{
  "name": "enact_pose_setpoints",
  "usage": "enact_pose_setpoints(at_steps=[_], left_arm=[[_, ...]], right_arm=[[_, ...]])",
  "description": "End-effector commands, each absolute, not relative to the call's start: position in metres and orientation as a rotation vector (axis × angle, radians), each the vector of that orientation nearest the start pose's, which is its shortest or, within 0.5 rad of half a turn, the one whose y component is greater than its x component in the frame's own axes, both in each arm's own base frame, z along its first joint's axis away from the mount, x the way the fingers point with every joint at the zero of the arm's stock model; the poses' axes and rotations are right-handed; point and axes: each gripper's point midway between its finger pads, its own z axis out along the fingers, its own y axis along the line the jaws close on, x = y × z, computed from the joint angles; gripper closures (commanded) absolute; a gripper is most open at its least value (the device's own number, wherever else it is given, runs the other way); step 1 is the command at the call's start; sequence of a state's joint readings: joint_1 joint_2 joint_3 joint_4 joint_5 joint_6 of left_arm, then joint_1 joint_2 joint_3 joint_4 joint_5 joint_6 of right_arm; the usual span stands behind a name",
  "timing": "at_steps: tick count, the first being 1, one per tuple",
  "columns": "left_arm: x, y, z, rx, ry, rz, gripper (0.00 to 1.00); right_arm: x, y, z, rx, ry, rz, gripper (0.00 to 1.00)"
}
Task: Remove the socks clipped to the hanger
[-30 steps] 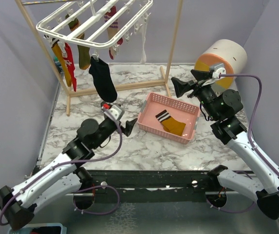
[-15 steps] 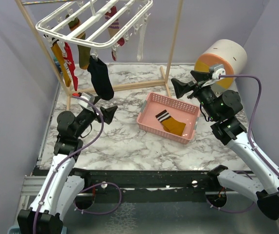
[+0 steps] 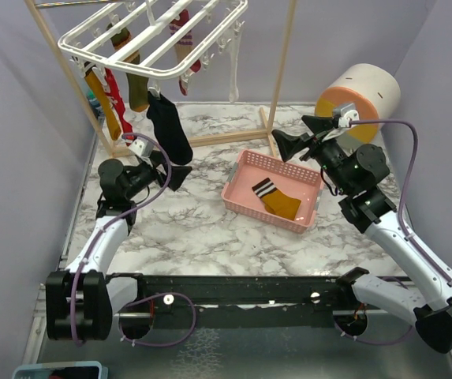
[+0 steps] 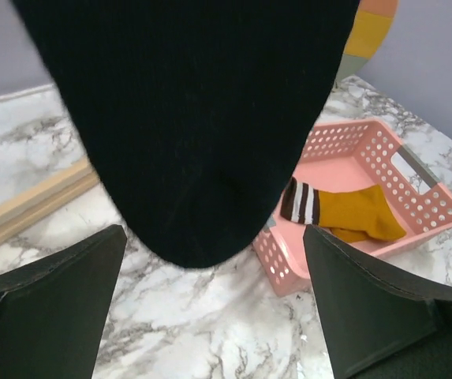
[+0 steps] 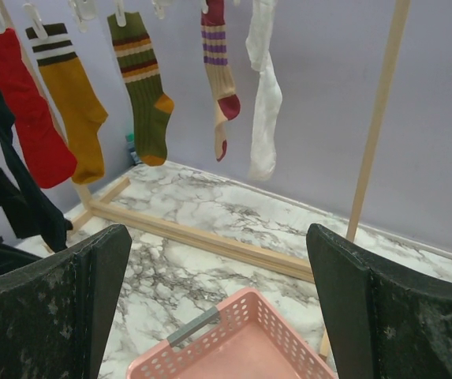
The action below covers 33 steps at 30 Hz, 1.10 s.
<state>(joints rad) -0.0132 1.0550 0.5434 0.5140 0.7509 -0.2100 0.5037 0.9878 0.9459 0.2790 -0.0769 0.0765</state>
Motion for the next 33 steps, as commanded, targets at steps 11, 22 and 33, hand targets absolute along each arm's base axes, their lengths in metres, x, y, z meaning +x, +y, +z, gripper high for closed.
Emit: enact_pose_setpoints(at_steps=[11, 22, 33], left_arm=[[0.354, -0.15, 0.298, 0.684, 1.332, -0.792, 0.34], [0.348, -0.149, 0.274, 0.657, 1.384, -0.816, 1.0], [0.347, -0.15, 0.262, 0.648, 1.408, -0.84, 1.0]], right_arm=[[0.312, 0.227, 0.399, -0.455, 1.286, 0.704, 0.0], [0.305, 0.317, 0.441, -0.694, 1.11, 0.987, 0.0], [0.333, 0.416, 0.459, -0.802, 0.966, 1.158, 0.0]])
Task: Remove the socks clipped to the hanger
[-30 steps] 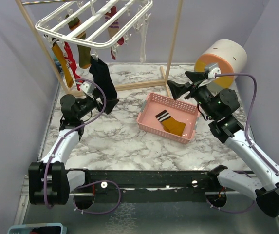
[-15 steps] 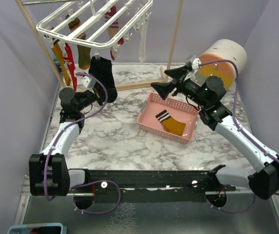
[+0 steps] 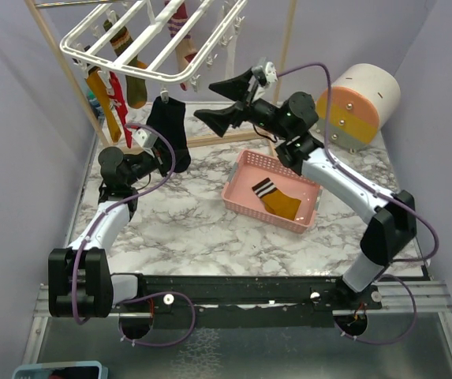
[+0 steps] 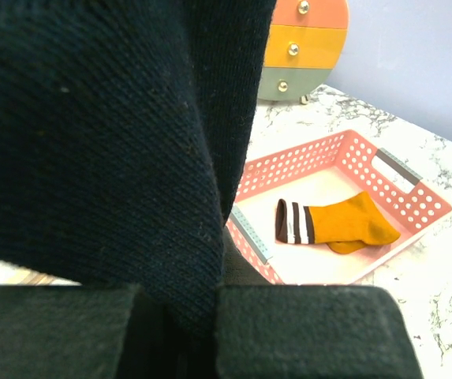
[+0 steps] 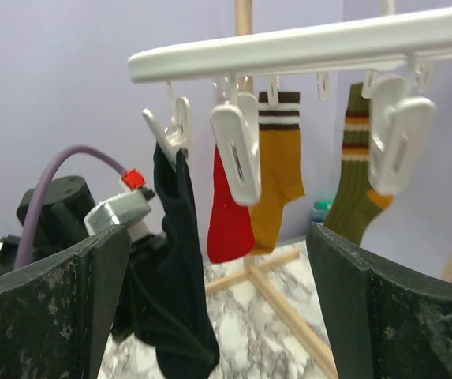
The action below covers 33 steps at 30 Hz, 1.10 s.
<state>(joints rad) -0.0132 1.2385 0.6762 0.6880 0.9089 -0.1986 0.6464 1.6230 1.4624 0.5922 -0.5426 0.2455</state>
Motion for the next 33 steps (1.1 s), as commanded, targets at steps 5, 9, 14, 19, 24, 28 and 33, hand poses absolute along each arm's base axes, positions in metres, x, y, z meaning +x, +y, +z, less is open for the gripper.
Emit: enact_pose_setpoints(at_steps=[5, 9, 14, 19, 24, 28, 33], left_arm=[[0.347, -0.15, 0.261, 0.65, 1.409, -0.844, 1.0], [0.348, -0.151, 0.26, 0.649, 1.414, -0.85, 1.0], [0.347, -0.154, 0.258, 0.661, 1.422, -0.885, 1.0], [0.347, -0.154, 0.259, 0.665, 1.421, -0.891, 1.0], [0.347, -0.155, 0.258, 0.666, 1.424, -0.897, 1.0], [0.347, -0.155, 0.257, 0.667, 1.426, -0.903, 1.0], [0.347, -0.155, 0.257, 0.666, 1.427, -0.904, 1.0]], right_arm=[[0.33, 0.453, 0.46, -0.843, 0.942, 1.245, 0.03], [0.327, 0.473, 0.457, -0.868, 0.936, 1.245, 0.11], [0.334, 0.482, 0.462, -0.85, 0.914, 1.236, 0.12], [0.339, 0.487, 0.469, -0.838, 0.886, 1.234, 0.14], [0.34, 0.486, 0.477, -0.827, 0.864, 1.227, 0.24], [0.34, 0.485, 0.479, -0.826, 0.857, 1.22, 0.33], [0.338, 0.486, 0.482, -0.821, 0.844, 1.236, 0.44]])
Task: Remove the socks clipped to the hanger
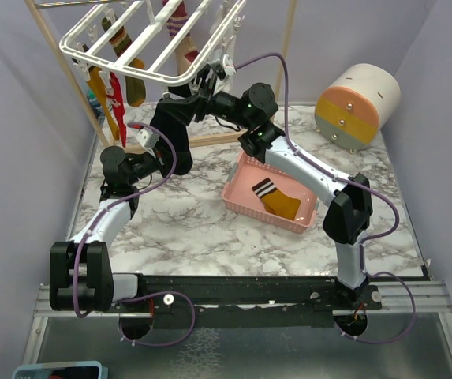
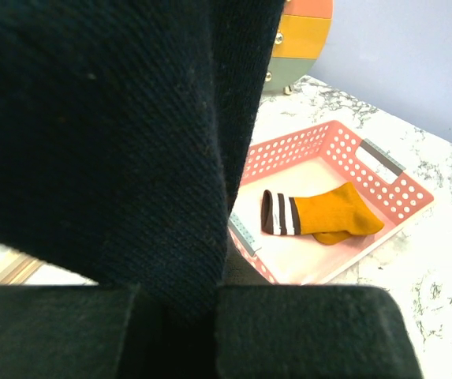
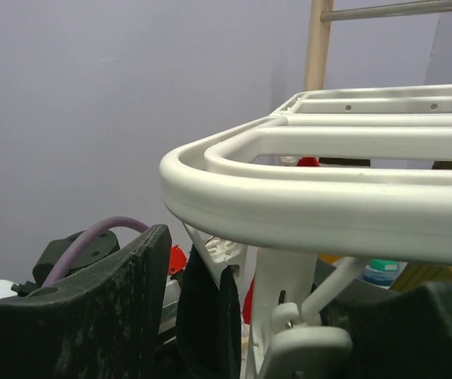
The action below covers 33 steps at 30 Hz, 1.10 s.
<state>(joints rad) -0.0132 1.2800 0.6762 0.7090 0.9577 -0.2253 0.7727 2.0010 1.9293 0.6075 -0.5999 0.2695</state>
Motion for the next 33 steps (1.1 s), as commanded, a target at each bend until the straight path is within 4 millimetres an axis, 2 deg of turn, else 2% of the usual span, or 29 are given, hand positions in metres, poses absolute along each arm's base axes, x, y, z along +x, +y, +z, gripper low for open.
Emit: enact_pose_setpoints(at_steps=[1, 10, 11, 12, 13, 16, 19, 22, 23, 24, 27, 28, 33], left_arm=[[0.347, -0.155, 0.256, 0.666, 1.429, -0.905, 1.0], [0.347, -0.156, 0.256, 0.666, 1.431, -0.91, 1.0], [0.347, -0.156, 0.255, 0.666, 1.433, -0.911, 1.0], [0.347, -0.156, 0.255, 0.666, 1.432, -0.91, 1.0], [0.347, -0.156, 0.255, 0.666, 1.432, -0.91, 1.0], [0.347, -0.156, 0.255, 0.666, 1.432, -0.91, 1.0], [0.348, -0.156, 0.255, 0.665, 1.431, -0.909, 1.0], [0.347, -0.156, 0.256, 0.666, 1.43, -0.909, 1.0], [0.348, -0.156, 0.256, 0.665, 1.432, -0.91, 1.0], [0.347, -0.156, 0.256, 0.665, 1.43, -0.909, 1.0], [0.347, -0.155, 0.257, 0.659, 1.429, -0.903, 1.0], [0.348, -0.154, 0.259, 0.656, 1.426, -0.897, 1.0], [0.346, -0.163, 0.269, 0.67, 1.395, -0.882, 1.0]], right_arm=[[0.338, 0.485, 0.483, -0.82, 0.842, 1.238, 0.45], [0.335, 0.484, 0.492, -0.82, 0.815, 1.244, 0.59], [0.335, 0.485, 0.492, -0.82, 0.814, 1.247, 0.64], [0.335, 0.485, 0.493, -0.82, 0.812, 1.249, 0.8], [0.335, 0.485, 0.494, -0.817, 0.815, 1.25, 0.88], [0.335, 0.486, 0.493, -0.821, 0.817, 1.254, 0.91], [0.335, 0.486, 0.492, -0.823, 0.82, 1.255, 0.99], [0.336, 0.486, 0.492, -0.821, 0.821, 1.255, 0.99], [0.337, 0.486, 0.491, -0.818, 0.828, 1.256, 0.97], [0.337, 0.486, 0.49, -0.813, 0.836, 1.259, 0.89], [0.338, 0.486, 0.487, -0.806, 0.852, 1.263, 0.5], [0.338, 0.486, 0.486, -0.807, 0.856, 1.264, 0.42], [0.343, 0.487, 0.474, -0.798, 0.917, 1.256, 0.2]])
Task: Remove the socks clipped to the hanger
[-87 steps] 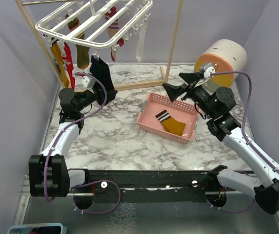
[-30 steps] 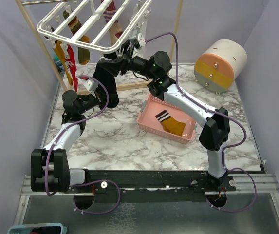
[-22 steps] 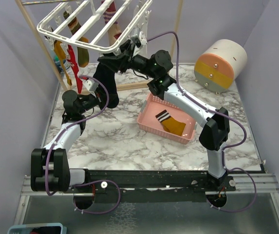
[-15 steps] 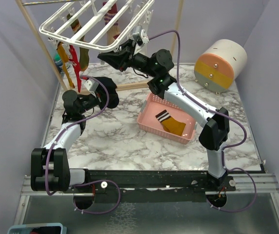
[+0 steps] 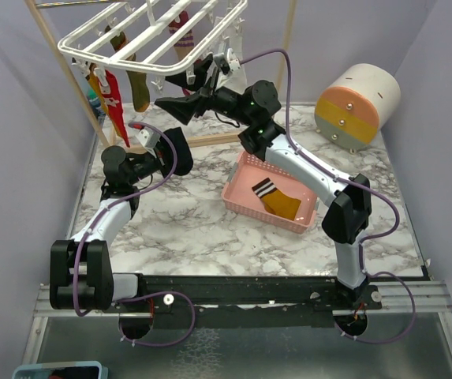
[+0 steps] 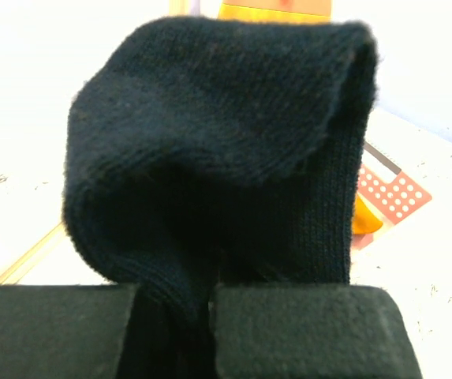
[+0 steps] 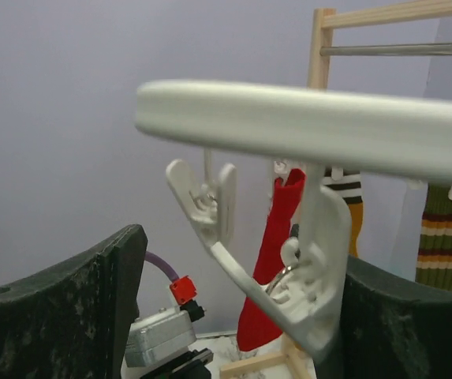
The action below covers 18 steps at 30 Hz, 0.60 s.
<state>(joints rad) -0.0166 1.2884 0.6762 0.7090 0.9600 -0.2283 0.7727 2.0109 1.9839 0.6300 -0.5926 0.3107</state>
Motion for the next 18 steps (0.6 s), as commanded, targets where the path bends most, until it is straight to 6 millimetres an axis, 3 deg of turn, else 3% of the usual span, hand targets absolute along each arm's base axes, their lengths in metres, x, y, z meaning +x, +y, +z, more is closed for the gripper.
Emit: enact_pose_setpoints(at_steps=[1, 5, 9, 12, 18], left_arm=[[0.345, -0.167, 0.272, 0.681, 1.384, -0.885, 1.0], [0.339, -0.192, 0.279, 0.722, 1.346, -0.894, 1.0], [0.335, -0.231, 0.274, 0.782, 1.336, -0.939, 1.0], [0.335, -0.256, 0.266, 0.818, 1.343, -0.97, 1.0], [0.337, -0.291, 0.248, 0.874, 1.357, -1.004, 1.0]], right_arm=[[0.344, 0.486, 0.469, -0.797, 0.933, 1.25, 0.18], [0.349, 0.476, 0.45, -0.764, 1.011, 1.185, 0.16], [0.35, 0.449, 0.432, -0.72, 1.1, 1.08, 0.16], [0.346, 0.411, 0.43, -0.634, 1.134, 0.989, 0.16], [0.359, 0.307, 0.439, -0.402, 1.2, 0.754, 0.16]])
